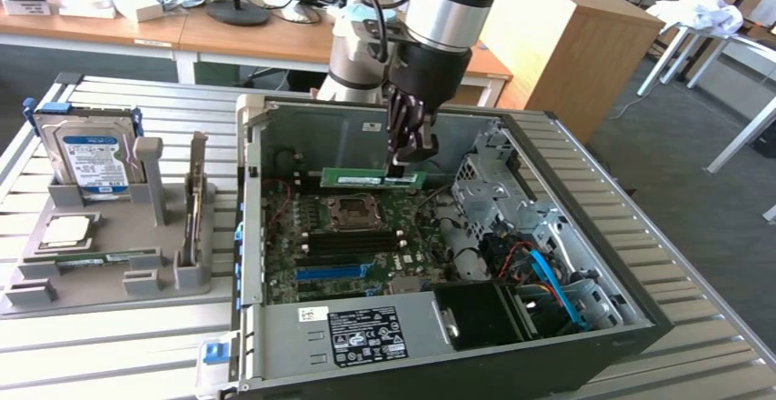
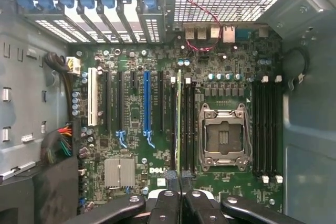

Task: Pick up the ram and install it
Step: 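Pick up the ram and move it above insertion slot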

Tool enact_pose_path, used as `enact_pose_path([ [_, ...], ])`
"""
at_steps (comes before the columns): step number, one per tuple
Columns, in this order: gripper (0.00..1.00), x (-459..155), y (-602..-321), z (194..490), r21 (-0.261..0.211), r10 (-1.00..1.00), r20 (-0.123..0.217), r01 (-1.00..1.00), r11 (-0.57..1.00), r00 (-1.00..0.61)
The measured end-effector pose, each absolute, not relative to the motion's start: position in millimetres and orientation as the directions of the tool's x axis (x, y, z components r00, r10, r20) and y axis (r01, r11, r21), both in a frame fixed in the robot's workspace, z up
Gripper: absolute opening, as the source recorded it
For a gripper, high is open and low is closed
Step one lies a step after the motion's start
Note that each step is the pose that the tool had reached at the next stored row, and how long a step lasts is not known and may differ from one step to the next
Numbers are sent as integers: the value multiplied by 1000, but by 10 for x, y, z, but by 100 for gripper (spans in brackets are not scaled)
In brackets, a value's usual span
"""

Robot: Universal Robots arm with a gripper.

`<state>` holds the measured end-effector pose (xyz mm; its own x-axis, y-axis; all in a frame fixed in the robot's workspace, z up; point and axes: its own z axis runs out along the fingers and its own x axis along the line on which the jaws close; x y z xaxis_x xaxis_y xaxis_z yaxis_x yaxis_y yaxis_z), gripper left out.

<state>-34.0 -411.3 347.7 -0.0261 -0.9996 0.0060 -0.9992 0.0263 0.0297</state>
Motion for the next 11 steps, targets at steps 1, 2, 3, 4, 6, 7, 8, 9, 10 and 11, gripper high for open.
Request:
enact_pose_path([
  [1,12,-340,-4113,3471,30,-1000,6,-999,28,-28],
  [2,12,-340,-4113,3464,30,-1000,6,-999,29,-29],
  [3,12,-340,-4113,3458,30,-1000,6,-999,30,-30],
  [4,12,-340,-4113,3450,30,-999,6,-999,31,-31],
  [6,12,-340,-4113,3433,30,-999,6,-999,33,-32],
  [7,12,-341,-4113,3423,30,-999,6,-999,33,-33],
  [8,12,-342,-4112,3412,30,-999,6,-999,33,-33],
  [9,12,-343,-4113,3401,30,-999,6,-999,33,-33],
  [10,12,-344,-4113,3390,30,-999,6,-999,33,-33],
  [11,12,-345,-4113,3379,30,-999,6,-999,33,-33],
])
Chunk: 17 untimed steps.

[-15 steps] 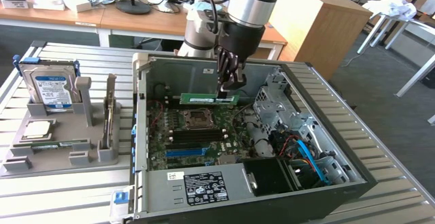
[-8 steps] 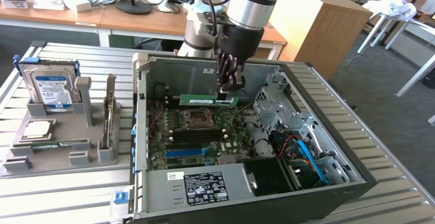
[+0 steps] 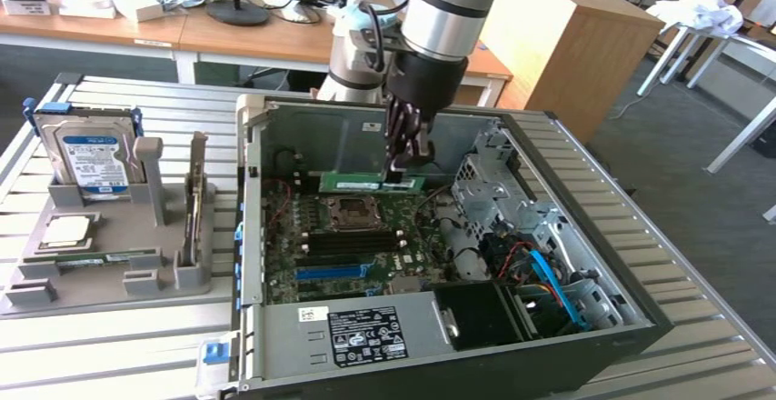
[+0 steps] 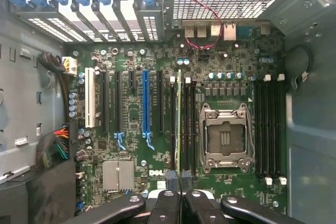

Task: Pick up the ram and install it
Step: 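Pick up the ram and move it above insertion slot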

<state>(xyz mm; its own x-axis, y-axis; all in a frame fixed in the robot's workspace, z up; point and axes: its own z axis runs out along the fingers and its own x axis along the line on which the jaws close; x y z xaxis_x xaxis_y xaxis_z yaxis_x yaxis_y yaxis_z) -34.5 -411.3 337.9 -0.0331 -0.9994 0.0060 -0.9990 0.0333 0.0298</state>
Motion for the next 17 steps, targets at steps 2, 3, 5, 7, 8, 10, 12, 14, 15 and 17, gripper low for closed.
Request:
enact_pose_path([
  [2,12,-347,-4113,3354,30,-999,6,-999,33,-33],
  [3,12,-347,-4113,3343,30,-999,6,-999,33,-33],
  [5,12,-347,-4113,3333,30,-999,6,-999,33,-33],
  [7,12,-347,-4113,3333,30,-999,6,-999,33,-33],
  [8,12,-348,-4113,3333,30,-999,6,-999,33,-33],
  [10,12,-347,-4113,3332,30,-999,6,-999,33,-33],
  [12,12,-348,-4113,3332,30,-1000,6,-999,31,-31],
  [14,12,-347,-4113,3332,30,-1000,6,-999,25,-25],
  [15,12,-347,-4113,3332,30,-1000,6,-999,22,-22],
  [17,12,-347,-4113,3332,30,-1000,6,-999,20,-19],
])
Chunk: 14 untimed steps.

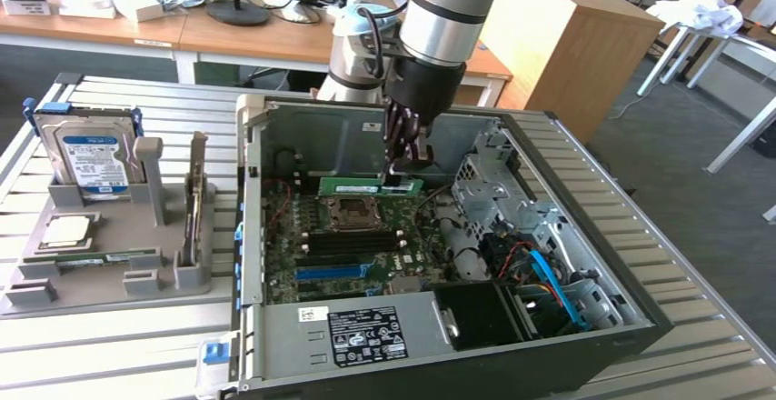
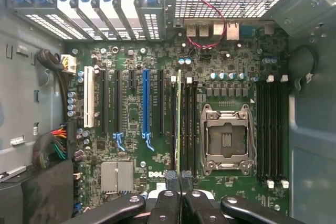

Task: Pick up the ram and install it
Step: 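Pick up the ram and move it above insertion slot, then insert the ram into the slot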

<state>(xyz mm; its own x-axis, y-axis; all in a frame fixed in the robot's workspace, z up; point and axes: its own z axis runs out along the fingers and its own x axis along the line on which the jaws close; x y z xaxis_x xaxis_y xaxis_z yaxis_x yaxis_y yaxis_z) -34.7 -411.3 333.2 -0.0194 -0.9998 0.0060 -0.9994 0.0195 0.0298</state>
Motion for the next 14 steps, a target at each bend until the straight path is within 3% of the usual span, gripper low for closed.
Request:
enact_pose_path([
  [14,12,-347,-4113,3285,30,-1000,6,-999,19,-19],
])
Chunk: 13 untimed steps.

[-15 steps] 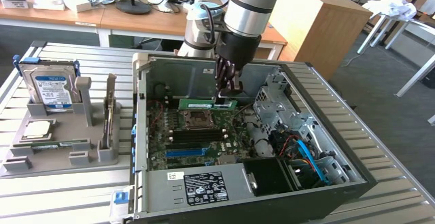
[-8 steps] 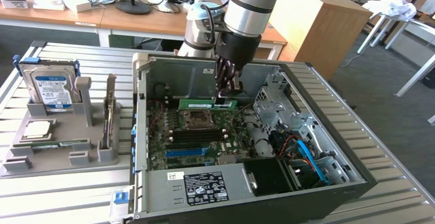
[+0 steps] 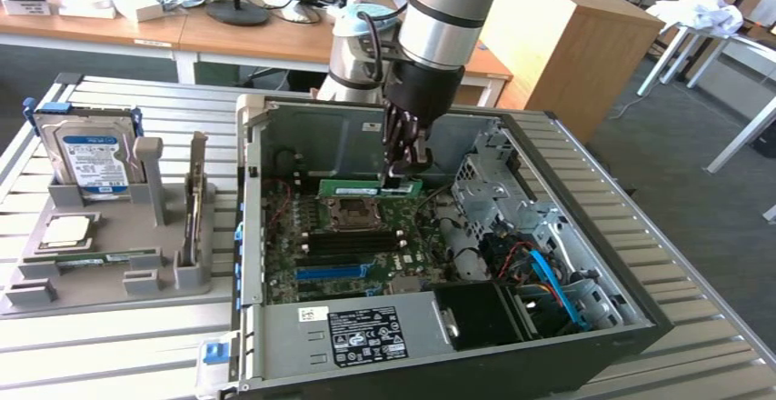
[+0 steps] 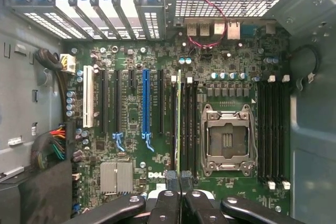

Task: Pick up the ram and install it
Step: 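Insert the ram into the slot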

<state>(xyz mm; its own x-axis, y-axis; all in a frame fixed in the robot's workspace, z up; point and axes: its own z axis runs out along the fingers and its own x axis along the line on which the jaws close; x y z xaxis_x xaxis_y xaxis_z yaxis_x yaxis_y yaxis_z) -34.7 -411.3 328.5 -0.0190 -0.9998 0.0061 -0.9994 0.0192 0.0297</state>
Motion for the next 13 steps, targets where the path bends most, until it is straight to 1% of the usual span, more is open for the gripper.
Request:
enact_pose_path([
  [13,12,-347,-4113,3158,30,-1000,6,-999,19,-19],
])
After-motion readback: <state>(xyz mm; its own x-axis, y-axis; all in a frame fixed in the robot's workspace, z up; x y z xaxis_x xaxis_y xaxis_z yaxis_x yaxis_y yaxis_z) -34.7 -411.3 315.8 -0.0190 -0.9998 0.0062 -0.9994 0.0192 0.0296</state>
